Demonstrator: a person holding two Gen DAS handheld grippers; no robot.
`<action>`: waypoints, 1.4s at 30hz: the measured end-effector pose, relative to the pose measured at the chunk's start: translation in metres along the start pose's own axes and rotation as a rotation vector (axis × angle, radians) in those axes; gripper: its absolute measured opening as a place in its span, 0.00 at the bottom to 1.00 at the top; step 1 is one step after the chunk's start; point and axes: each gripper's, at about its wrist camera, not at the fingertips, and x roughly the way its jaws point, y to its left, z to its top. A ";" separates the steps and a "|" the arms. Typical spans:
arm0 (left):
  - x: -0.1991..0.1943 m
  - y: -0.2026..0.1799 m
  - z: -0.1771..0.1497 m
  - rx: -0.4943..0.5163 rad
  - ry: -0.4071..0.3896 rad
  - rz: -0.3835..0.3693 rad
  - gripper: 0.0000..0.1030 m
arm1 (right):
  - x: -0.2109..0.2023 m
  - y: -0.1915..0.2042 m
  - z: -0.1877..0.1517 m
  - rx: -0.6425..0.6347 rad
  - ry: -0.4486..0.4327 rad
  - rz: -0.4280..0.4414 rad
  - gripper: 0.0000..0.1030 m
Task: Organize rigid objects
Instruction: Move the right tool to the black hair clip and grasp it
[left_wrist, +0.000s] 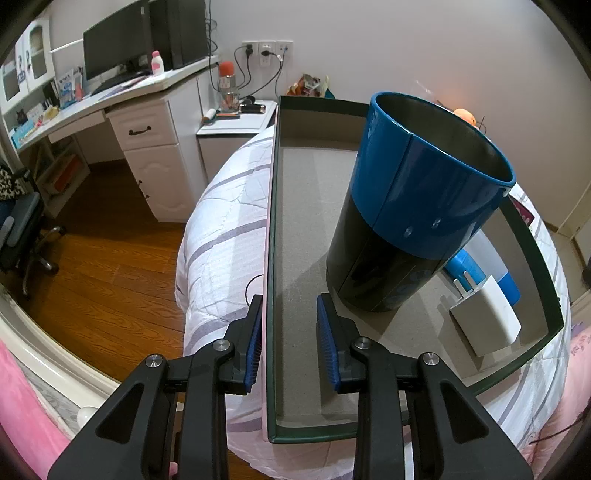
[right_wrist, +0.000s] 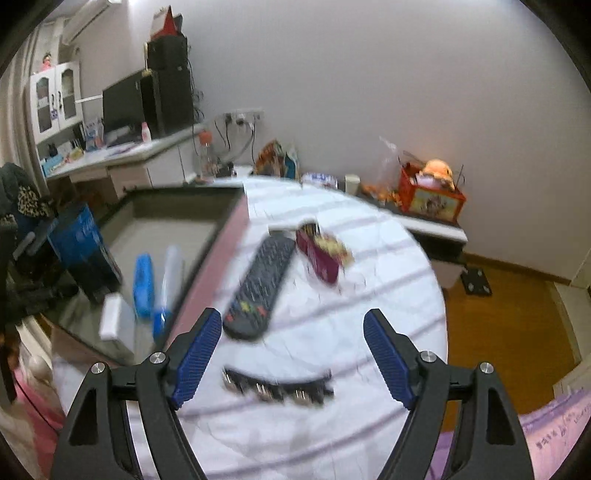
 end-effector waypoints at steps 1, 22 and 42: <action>-0.001 0.000 -0.001 0.001 0.000 0.000 0.26 | 0.003 -0.002 -0.008 0.005 0.017 0.001 0.78; -0.001 -0.003 -0.004 0.005 0.000 0.024 0.26 | 0.055 -0.011 -0.046 -0.187 0.120 0.136 0.78; -0.002 -0.006 -0.007 0.010 0.002 0.031 0.27 | 0.044 0.007 -0.052 -0.190 0.200 0.158 0.66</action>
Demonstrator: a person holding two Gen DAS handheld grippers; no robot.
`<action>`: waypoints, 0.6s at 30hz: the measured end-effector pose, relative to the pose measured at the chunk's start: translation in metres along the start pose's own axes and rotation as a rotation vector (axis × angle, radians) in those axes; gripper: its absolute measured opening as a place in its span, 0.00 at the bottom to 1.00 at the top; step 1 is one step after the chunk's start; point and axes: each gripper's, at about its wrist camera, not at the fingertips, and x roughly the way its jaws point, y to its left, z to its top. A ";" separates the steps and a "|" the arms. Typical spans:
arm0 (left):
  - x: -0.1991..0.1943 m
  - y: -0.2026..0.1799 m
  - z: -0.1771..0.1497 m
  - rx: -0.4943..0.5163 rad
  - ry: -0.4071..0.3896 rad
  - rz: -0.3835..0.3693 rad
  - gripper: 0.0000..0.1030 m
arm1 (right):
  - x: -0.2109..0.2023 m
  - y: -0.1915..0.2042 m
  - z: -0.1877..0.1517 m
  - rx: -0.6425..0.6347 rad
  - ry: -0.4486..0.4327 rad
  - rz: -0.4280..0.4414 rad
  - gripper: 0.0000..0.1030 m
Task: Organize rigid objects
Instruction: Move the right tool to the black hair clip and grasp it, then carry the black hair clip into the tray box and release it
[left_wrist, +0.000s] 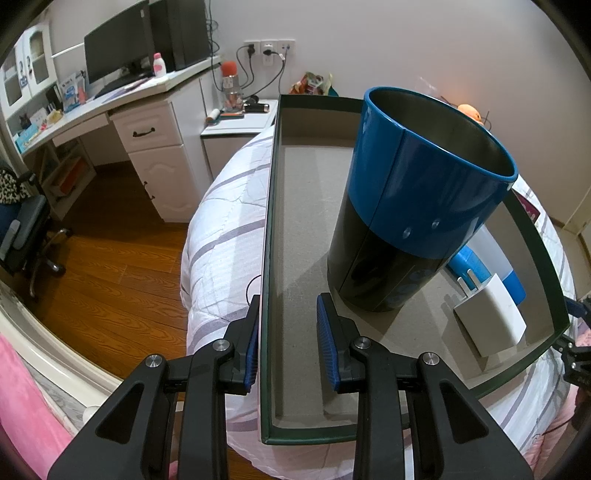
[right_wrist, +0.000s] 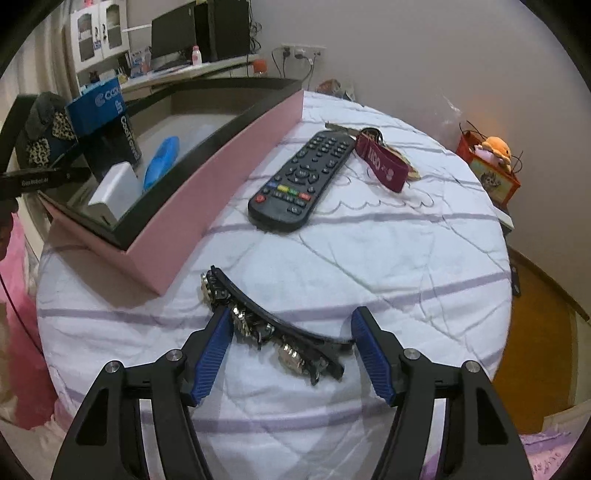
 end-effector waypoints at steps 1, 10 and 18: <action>0.000 0.000 0.000 0.001 0.000 0.001 0.27 | 0.002 -0.001 0.000 -0.003 -0.003 0.002 0.66; 0.000 0.000 0.001 0.000 0.000 -0.001 0.27 | 0.001 -0.004 0.001 0.027 -0.034 0.005 0.55; 0.000 -0.001 0.001 -0.001 0.000 0.000 0.27 | 0.000 -0.006 0.005 0.048 -0.047 -0.008 0.23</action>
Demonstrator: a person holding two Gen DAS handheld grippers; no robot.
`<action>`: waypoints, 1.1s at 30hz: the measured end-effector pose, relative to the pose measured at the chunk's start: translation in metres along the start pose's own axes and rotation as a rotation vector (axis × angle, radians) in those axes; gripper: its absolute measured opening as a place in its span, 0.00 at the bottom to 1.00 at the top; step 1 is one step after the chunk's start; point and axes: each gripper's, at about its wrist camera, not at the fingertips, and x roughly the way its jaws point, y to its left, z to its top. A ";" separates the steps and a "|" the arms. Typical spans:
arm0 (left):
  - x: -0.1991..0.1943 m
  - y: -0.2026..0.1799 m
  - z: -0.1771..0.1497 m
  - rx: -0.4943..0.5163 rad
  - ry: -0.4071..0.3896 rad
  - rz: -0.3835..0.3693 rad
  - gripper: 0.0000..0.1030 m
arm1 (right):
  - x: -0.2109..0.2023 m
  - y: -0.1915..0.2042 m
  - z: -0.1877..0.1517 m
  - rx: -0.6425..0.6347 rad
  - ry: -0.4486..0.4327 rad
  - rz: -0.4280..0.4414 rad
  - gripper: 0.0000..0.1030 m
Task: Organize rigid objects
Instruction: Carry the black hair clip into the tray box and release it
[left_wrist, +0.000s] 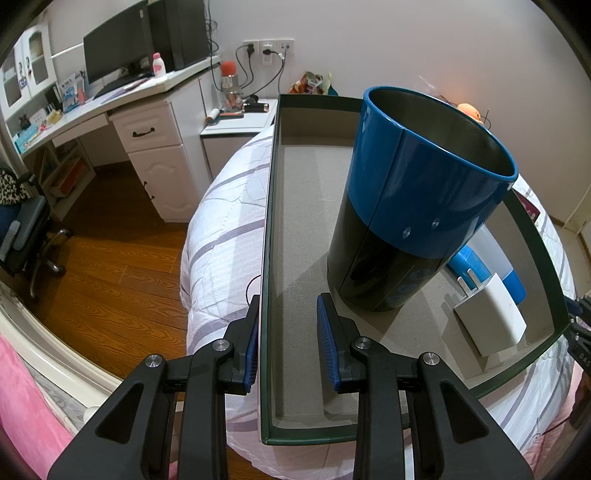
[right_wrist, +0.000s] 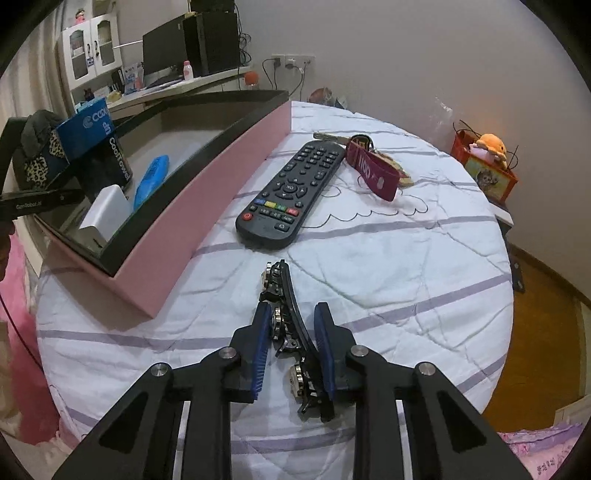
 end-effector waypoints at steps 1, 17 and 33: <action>0.001 -0.001 0.001 0.000 0.000 0.000 0.27 | 0.000 0.000 0.000 0.004 0.002 0.004 0.23; 0.002 -0.002 0.001 0.000 0.000 -0.002 0.27 | -0.016 -0.006 0.020 0.033 -0.077 -0.023 0.17; 0.003 -0.003 0.002 -0.002 0.000 -0.004 0.28 | -0.036 0.038 0.100 -0.040 -0.218 0.043 0.17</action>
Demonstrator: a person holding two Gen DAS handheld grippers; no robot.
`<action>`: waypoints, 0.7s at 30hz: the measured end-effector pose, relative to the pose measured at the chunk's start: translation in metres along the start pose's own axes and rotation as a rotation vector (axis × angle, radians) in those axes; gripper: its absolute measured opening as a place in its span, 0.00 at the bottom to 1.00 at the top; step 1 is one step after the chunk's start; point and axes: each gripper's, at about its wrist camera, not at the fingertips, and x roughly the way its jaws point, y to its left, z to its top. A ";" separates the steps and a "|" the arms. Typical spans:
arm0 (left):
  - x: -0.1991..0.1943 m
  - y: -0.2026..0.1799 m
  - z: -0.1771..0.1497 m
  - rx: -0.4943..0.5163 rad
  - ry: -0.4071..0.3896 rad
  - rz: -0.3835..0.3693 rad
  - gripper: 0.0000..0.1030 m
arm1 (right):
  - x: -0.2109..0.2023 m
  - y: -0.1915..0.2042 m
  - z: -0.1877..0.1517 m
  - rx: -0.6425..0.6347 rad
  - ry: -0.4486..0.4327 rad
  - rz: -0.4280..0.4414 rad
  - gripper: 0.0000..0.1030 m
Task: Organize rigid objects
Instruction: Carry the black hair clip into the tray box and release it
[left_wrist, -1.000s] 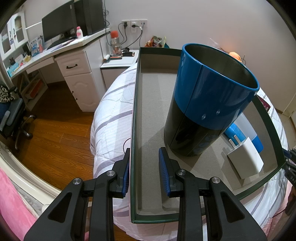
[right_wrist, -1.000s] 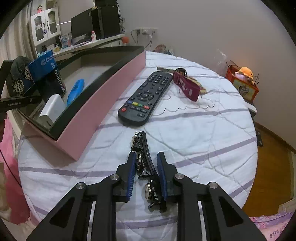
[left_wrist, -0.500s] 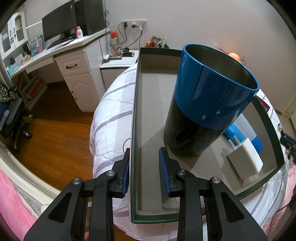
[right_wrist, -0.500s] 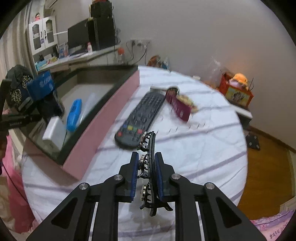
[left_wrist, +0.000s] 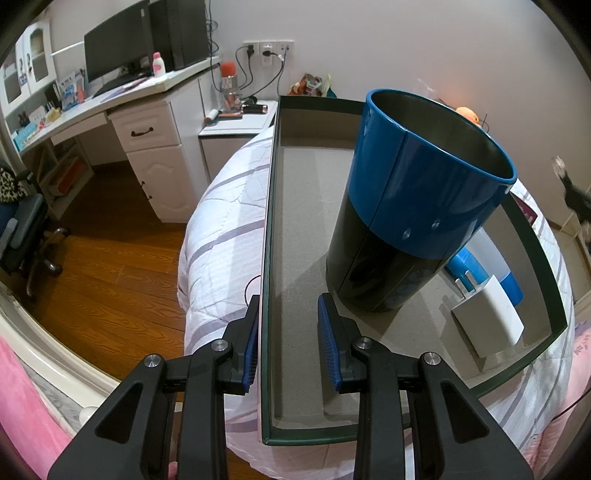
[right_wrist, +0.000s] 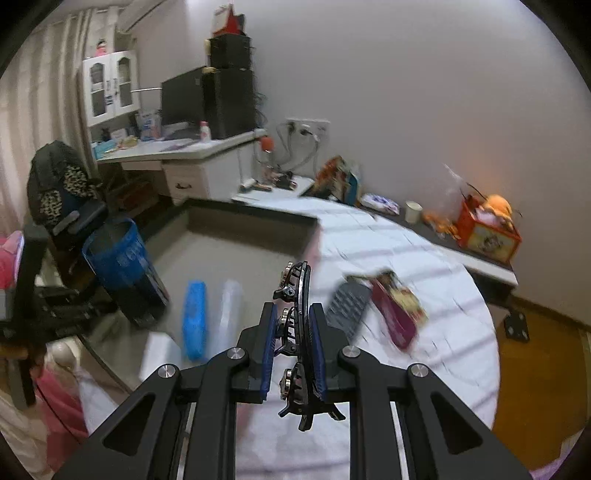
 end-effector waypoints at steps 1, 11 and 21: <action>0.000 0.000 0.000 0.000 0.000 0.000 0.28 | 0.004 0.005 0.006 -0.009 0.000 0.015 0.17; 0.001 0.001 0.003 0.000 0.000 -0.017 0.29 | 0.067 0.039 0.037 -0.054 0.070 0.077 0.17; 0.001 0.002 0.004 0.005 0.000 -0.020 0.29 | 0.106 0.044 0.032 -0.053 0.155 0.000 0.17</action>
